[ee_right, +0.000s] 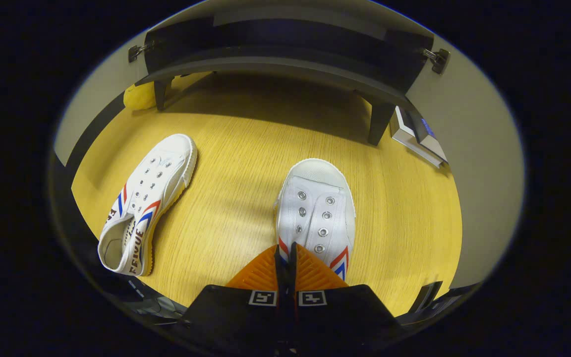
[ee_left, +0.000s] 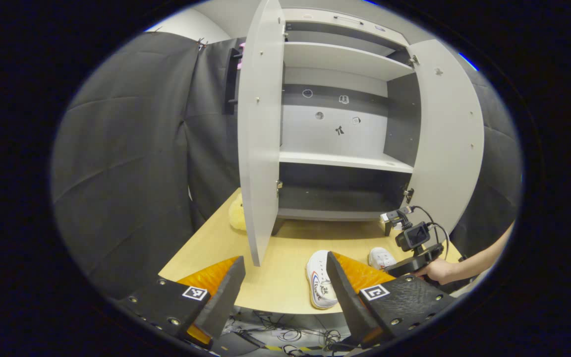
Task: Grab one shoe with the right hand and put it into the shoe cabinet, grab the other shoe with the left hand and put it into the shoe cabinet; then close the right door with the right hand and the left door with the left hand.
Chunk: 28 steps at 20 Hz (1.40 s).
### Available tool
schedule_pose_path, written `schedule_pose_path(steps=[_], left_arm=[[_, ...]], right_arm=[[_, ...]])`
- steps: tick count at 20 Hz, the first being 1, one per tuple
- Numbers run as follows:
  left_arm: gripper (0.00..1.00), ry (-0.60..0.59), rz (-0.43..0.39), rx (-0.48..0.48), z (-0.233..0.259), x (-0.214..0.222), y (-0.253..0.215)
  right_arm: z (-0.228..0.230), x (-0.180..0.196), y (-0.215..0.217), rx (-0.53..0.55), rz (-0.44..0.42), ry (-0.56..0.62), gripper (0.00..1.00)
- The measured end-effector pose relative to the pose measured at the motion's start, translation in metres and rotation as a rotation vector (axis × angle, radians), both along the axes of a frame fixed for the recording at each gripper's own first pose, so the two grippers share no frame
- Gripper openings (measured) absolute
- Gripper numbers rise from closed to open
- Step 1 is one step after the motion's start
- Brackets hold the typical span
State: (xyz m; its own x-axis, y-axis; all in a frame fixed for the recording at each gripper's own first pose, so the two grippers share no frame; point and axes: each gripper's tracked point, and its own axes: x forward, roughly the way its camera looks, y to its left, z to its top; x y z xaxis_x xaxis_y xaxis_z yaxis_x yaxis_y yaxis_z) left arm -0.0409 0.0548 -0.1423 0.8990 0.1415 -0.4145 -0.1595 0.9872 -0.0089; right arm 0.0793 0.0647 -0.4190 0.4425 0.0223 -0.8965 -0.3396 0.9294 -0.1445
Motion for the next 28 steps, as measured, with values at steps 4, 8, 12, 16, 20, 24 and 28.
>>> schedule_pose_path(steps=[4, 8, 12, 16, 20, 24, 28], left_arm=[[0.94, -0.015, -0.035, 0.032, 0.007, 0.003, -0.003], [0.94, -0.028, -0.08, 0.031, 0.009, 0.01, -0.013], [0.94, -0.028, -0.133, 0.048, 0.008, 0.018, -0.026], [0.95, -0.054, -0.18, 0.074, 0.017, 0.03, -0.034], [0.95, -0.074, -0.21, 0.081, 0.022, 0.038, -0.041], [0.94, -0.094, -0.221, 0.085, 0.028, 0.043, -0.046], [0.95, -0.11, -0.232, 0.095, 0.035, 0.043, -0.05]], right_arm=[[0.013, -0.002, -0.002, 0.051, -0.051, -0.012, 0.02], [0.06, -0.004, 0.0, 0.144, -0.092, -0.037, 0.02], [0.134, -0.003, 0.03, 0.316, -0.094, -0.115, 0.01], [0.205, 0.015, 0.047, 0.355, -0.052, -0.224, 0.01], [0.272, 0.035, 0.07, 0.41, -0.014, -0.329, 0.01], [0.319, 0.061, 0.092, 0.449, 0.046, -0.413, 0.01], [0.362, 0.108, 0.103, 0.467, 0.049, -0.528, 0.01]])
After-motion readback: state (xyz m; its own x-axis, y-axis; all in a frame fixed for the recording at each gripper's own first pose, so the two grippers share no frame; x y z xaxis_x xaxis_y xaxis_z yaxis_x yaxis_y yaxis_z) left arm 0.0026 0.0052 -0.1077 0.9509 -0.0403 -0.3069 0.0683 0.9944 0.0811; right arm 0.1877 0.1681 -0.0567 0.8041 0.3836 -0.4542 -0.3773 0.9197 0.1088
